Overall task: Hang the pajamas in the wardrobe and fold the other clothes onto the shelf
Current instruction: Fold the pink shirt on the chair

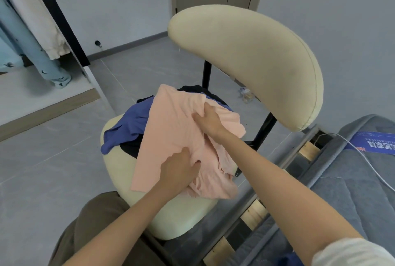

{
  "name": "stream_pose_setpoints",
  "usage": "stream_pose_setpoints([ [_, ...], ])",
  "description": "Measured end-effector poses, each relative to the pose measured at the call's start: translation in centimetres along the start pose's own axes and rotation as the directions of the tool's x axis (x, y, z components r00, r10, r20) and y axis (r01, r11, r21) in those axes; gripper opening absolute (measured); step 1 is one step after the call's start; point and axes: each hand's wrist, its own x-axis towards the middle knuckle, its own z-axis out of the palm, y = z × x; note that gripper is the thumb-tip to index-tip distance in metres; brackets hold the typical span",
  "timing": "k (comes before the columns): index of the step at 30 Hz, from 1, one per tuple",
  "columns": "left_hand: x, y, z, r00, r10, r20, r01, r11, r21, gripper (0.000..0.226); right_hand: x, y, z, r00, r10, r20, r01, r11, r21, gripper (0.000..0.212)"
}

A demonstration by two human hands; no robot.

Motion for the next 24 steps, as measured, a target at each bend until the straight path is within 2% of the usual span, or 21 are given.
stream_pose_setpoints([
  [3, -0.1, 1.9, -1.5, 0.999, 0.042, -0.033, -0.044, 0.996, -0.071, 0.025, -0.4, -1.1, -1.7, 0.996, -0.083, -0.033, 0.087, 0.983, 0.162, 0.047],
  [6, -0.3, 4.1, -1.9, 0.994, 0.106, -0.027, -0.108, 0.988, -0.113, 0.025, -1.2, -0.9, -3.7, 0.995, -0.074, -0.061, 0.087, 0.964, 0.251, 0.051],
  [13, -1.0, 7.0, 1.7, 0.968, 0.185, 0.171, -0.167, 0.979, -0.114, 0.025, -3.4, 4.6, -6.7, 0.984, 0.14, -0.111, -0.104, 0.954, 0.28, 0.054],
  [17, -1.0, 7.4, 3.4, 0.907, 0.166, 0.388, -0.095, 0.976, -0.198, 0.018, -4.0, 6.8, -6.5, 0.95, 0.259, -0.175, -0.199, 0.933, 0.3, 0.051],
  [19, -0.9, 7.0, 3.4, 0.875, 0.131, 0.466, -0.058, 0.984, -0.166, 0.03, -4.0, 7.4, -6.0, 0.926, 0.319, -0.2, -0.255, 0.923, 0.289, 0.054],
  [21, -0.6, 5.9, 2.8, 0.87, 0.104, 0.483, -0.031, 0.987, -0.157, 0.044, -3.8, 7.9, -5.6, 0.905, 0.354, -0.236, -0.296, 0.922, 0.248, 0.054],
  [24, 0.2, 3.7, 1.2, 0.906, 0.096, 0.412, -0.015, 0.981, -0.195, 0.028, -3.6, 8.3, -5.1, 0.869, 0.416, -0.267, -0.364, 0.904, 0.222, 0.059],
])
